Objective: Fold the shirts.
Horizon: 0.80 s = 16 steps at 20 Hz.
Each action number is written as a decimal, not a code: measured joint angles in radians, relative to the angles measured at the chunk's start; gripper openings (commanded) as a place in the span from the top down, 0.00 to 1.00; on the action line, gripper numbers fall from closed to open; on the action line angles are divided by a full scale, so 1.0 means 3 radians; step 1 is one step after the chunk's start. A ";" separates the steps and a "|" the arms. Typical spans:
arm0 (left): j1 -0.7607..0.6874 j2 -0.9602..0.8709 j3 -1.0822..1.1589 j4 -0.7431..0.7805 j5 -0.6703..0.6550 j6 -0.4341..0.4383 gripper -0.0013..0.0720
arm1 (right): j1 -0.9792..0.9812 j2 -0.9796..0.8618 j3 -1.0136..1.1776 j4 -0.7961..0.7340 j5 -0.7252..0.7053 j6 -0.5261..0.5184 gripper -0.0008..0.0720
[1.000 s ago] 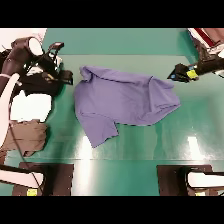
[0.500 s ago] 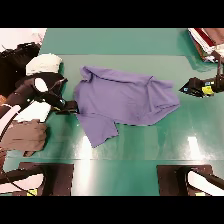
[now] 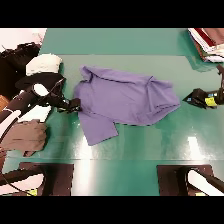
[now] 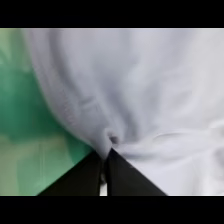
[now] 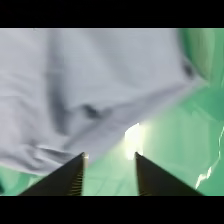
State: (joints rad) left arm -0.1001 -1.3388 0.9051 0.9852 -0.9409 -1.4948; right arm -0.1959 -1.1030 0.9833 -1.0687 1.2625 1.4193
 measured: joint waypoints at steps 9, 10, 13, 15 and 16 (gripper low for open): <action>-0.0001 0.0083 0.0263 -0.0056 0.0018 0.0036 0.95 | -0.0369 -0.0682 -0.0533 0.0417 -0.0515 -0.0137 0.54; -0.0001 0.0084 0.0268 -0.0057 0.0018 0.0037 0.95 | -0.0324 -0.0785 -0.0488 0.0469 -0.0561 -0.0153 0.54; -0.0001 0.0086 0.0276 -0.0057 0.0017 0.0037 0.95 | -0.0151 -0.1078 -0.0275 0.0604 -0.0656 -0.0177 0.57; -0.0001 0.0086 0.0280 -0.0057 0.0000 0.0037 0.95 | -0.0043 -0.1218 -0.0140 0.0607 -0.0676 -0.0184 0.80; -0.0001 0.0086 0.0280 -0.0057 -0.0024 0.0037 0.95 | 0.0001 -0.1268 -0.0098 0.0571 -0.0688 -0.0191 0.90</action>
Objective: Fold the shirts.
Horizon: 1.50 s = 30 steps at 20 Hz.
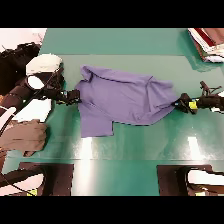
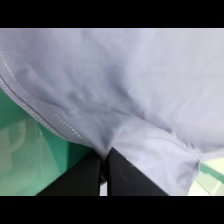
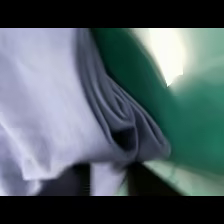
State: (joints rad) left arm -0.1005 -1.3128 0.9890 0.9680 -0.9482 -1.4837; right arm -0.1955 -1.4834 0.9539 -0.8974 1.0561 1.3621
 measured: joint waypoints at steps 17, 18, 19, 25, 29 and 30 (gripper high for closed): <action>0.0000 0.1450 0.1593 0.0505 -0.0217 -0.0024 0.95 | 0.0151 0.1740 0.1230 -0.0647 0.0451 -0.0005 0.97; 0.0000 0.1555 0.1841 0.0549 -0.0215 -0.0024 0.95 | 0.0151 0.1874 0.1428 -0.0655 0.0415 -0.0004 0.97; 0.0000 0.1645 0.2110 0.0580 -0.0203 -0.0024 0.95 | 0.0151 0.2013 0.1633 -0.0665 0.0357 -0.0005 0.97; 0.0000 0.1837 0.3209 0.0692 -0.0062 -0.0031 0.95 | 0.0151 0.2449 0.2613 -0.0933 0.0155 0.0102 0.97; 0.0000 0.1678 0.3346 0.0858 -0.0167 -0.0135 0.95 | 0.0151 0.2174 0.3171 -0.1052 0.0516 0.0245 0.97; 0.0000 0.1582 0.3329 0.0880 -0.0289 -0.0155 0.95 | 0.0151 0.2043 0.3285 -0.1071 0.0664 0.0294 0.97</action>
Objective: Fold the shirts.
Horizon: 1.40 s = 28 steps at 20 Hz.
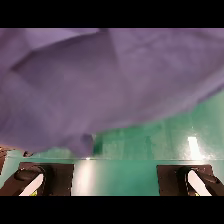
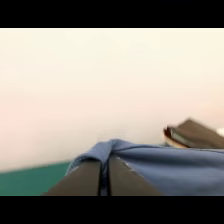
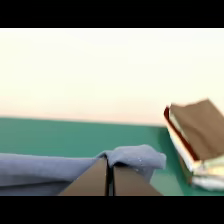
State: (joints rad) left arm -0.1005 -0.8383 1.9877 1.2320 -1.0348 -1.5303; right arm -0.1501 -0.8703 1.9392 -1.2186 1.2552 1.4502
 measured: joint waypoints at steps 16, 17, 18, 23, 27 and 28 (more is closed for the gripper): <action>-0.0001 -0.2159 -0.1657 -0.0006 0.0348 0.0093 0.95 | 0.0263 -0.2377 -0.1052 -0.0024 0.0308 0.0170 0.97; -0.0001 -0.2232 -0.1638 -0.0006 0.0493 0.0106 0.95 | 0.0264 -0.2480 -0.0999 -0.0015 0.0245 0.0169 0.97; 0.0000 -0.2284 -0.1606 -0.0005 0.0605 0.0122 0.95 | 0.0267 -0.2567 -0.0937 -0.0014 0.0210 0.0169 0.97; -0.0001 -0.2396 -0.1499 0.0112 0.0253 0.0228 0.95 | 0.0271 -0.2581 -0.0865 -0.0011 0.0289 0.0043 0.97; 0.0000 -0.2419 -0.1755 0.0234 -0.0177 0.0266 0.95 | 0.0289 -0.2330 -0.1339 -0.0014 0.0217 -0.0010 0.97; 0.0000 -0.2421 -0.1853 0.0258 -0.0219 0.0245 0.95 | 0.0301 -0.2276 -0.1478 -0.0014 0.0167 -0.0018 0.97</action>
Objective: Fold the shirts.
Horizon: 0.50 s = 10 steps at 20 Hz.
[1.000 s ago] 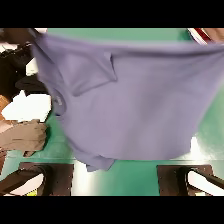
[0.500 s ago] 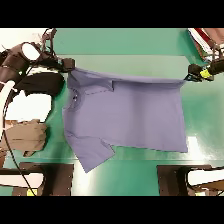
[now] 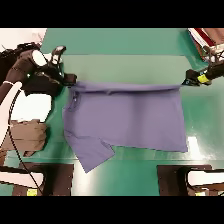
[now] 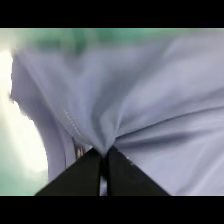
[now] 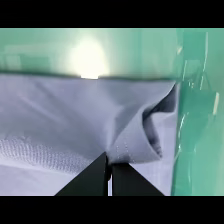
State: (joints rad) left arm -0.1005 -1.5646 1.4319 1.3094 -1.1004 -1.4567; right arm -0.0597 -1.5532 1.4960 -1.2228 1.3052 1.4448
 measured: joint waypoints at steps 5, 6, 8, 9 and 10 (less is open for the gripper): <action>0.0001 -0.0003 -0.0324 0.0058 -0.0130 -0.0164 0.24 | 0.0097 0.0158 -0.0501 0.0001 -0.0174 -0.0020 0.49; 0.0001 -0.0001 -0.0350 0.0060 -0.0182 -0.0181 0.24 | 0.0107 0.0183 -0.0542 0.0003 -0.0177 -0.0020 0.49; 0.0001 0.0005 -0.0384 0.0084 -0.0351 -0.0205 0.23 | 0.0118 0.0275 -0.0594 0.0001 -0.0167 -0.0020 0.49; 0.0001 0.0027 -0.0408 0.0097 -0.0448 -0.0219 0.23 | 0.0114 0.0347 -0.0610 0.0001 -0.0142 -0.0020 0.49; 0.0001 0.0084 -0.0462 0.0112 -0.0530 -0.0231 0.24 | 0.0103 0.0425 -0.0623 0.0000 -0.0095 -0.0020 0.49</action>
State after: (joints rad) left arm -0.1001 -1.5394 1.2934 1.3430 -1.2594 -1.5261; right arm -0.0288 -1.4258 1.3090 -1.2228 1.2766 1.4387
